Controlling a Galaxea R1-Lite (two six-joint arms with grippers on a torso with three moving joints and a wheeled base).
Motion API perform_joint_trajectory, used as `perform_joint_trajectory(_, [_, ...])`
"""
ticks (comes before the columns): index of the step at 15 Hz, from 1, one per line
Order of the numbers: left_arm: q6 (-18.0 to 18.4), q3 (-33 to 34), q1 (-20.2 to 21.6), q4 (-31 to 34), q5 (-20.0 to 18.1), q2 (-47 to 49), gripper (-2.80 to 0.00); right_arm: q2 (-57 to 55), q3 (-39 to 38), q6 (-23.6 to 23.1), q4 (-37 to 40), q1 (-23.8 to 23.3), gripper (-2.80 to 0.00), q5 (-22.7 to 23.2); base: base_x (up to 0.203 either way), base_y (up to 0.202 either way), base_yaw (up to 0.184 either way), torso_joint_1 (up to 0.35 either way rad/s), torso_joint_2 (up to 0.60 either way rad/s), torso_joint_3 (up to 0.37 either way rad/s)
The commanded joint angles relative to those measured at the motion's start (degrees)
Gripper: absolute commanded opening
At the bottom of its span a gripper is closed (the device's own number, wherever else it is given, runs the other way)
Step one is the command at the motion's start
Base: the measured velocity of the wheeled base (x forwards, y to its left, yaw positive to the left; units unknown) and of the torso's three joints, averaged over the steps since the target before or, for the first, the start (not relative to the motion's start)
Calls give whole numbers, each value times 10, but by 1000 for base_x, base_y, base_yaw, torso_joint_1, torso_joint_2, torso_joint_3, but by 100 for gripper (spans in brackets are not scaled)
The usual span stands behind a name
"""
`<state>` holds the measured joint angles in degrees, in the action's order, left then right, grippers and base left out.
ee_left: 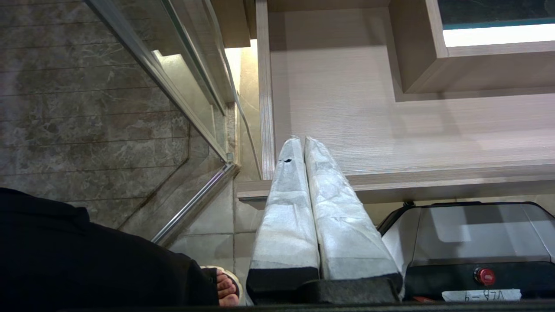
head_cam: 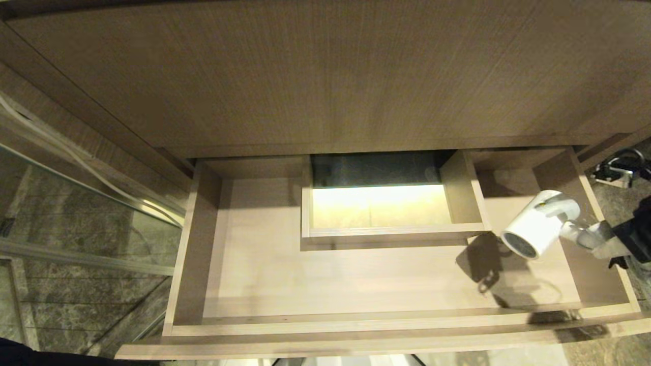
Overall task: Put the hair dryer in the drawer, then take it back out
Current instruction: Put it into the drawer
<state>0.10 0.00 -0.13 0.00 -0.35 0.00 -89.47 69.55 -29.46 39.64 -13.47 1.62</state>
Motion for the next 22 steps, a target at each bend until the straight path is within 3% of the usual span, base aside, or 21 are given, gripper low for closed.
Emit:
perform_joint_trajectory(1, [0, 1, 0, 0, 0, 0, -280, -92, 34, -1, -41, -7, -280, 13, 0, 0, 0, 0, 0, 0])
perform_joint_trajectory(7, [0, 0, 0, 0, 0, 0, -280, -231, 84, -7, -182, -25, -280, 30, 0, 0, 0, 0, 0, 0])
perform_joint_trajectory(12, [0, 1, 0, 0, 0, 0, -280, -316, 177, -34, -199, -49, -280, 26, 0, 0, 0, 0, 0, 0])
perform_joint_trajectory(13, [0, 1, 0, 0, 0, 0, -280, -335, 196, -50, -199, -64, 0, 27, 0, 0, 0, 0, 0, 0])
perform_joint_trajectory(18, [0, 1, 0, 0, 0, 0, -280, -365, 210, -68, -253, -82, 0, 27, 0, 0, 0, 0, 0, 0])
perform_joint_trajectory(22, [0, 0, 0, 0, 0, 0, -280, -272, 178, -62, -248, -81, 0, 50, 0, 0, 0, 0, 0, 0])
